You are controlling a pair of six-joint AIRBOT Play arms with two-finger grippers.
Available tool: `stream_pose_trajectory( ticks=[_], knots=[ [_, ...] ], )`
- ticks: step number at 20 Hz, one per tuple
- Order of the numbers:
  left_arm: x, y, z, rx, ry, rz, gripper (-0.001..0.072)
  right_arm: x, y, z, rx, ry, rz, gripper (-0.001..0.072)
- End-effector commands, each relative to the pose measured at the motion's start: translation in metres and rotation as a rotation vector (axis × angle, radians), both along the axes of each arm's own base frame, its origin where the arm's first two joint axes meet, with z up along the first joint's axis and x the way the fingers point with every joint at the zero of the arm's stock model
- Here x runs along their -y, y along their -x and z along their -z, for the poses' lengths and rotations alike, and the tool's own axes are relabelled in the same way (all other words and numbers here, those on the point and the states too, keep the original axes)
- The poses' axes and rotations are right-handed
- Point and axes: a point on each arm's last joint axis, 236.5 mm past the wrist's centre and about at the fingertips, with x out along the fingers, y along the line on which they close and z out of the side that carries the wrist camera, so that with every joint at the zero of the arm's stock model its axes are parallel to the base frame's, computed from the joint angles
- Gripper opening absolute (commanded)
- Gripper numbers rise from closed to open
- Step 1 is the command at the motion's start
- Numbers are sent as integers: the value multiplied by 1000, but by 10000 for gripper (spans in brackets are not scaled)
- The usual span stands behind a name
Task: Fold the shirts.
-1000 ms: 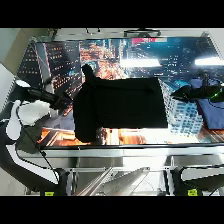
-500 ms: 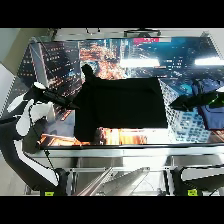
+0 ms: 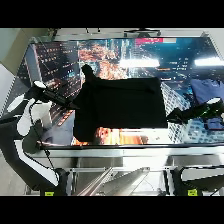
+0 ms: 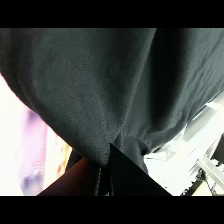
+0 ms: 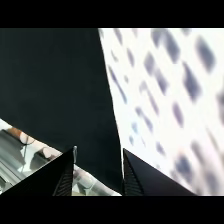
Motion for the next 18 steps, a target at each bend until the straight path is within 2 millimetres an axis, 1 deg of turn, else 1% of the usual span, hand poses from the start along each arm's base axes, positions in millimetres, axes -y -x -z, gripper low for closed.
stream_pose_trajectory(
  ticks=[1,3,4,5,6,7,8,9,10,11,12,13,14,15,16,17,18],
  knots=[
    [5,0,-5,-4,31,-5,8,-17,12,13,-24,23,-61,372],
    [15,-5,-14,6,88,-24,8,-42,12,11,-18,5,-117,364],
    [19,-6,-19,8,116,-31,8,-55,10,6,-1,-22,-133,305],
    [23,-5,-25,4,145,-30,8,-70,6,-3,39,-67,-156,14],
    [27,-3,-34,9,176,-14,7,-81,-3,-16,81,-99,-155,22],
    [29,0,-45,23,195,4,7,-89,-12,-34,122,-132,-148,22],
    [31,2,-60,46,212,17,7,-96,-23,-64,183,-178,-149,22],
    [32,3,-83,96,229,32,6,-100,-34,-99,264,-211,-159,22],
    [37,2,-114,169,269,38,7,-102,-48,-151,395,-239,-165,22],
    [43,3,-160,276,350,44,7,-102,-57,-203,523,-256,-155,21],
    [49,6,-219,407,458,39,7,-102,-62,-266,684,-261,-140,22],
    [52,14,-279,543,556,36,7,-101,-60,-326,845,-258,-128,22],
    [53,26,-343,692,645,34,8,-100,-51,-391,1028,-244,-99,21],
    [50,49,-411,872,732,44,9,-97,-40,-447,1195,-211,-58,21],
    [46,76,-469,1030,803,56,10,-93,-25,-497,1354,-161,-1,22],
    [43,109,-523,1187,851,74,32,-86,-8,-543,1506,-93,78,21],
    [41,140,-559,1318,858,94,33,-79,11,-582,1642,-31,174,22]
  ],
)
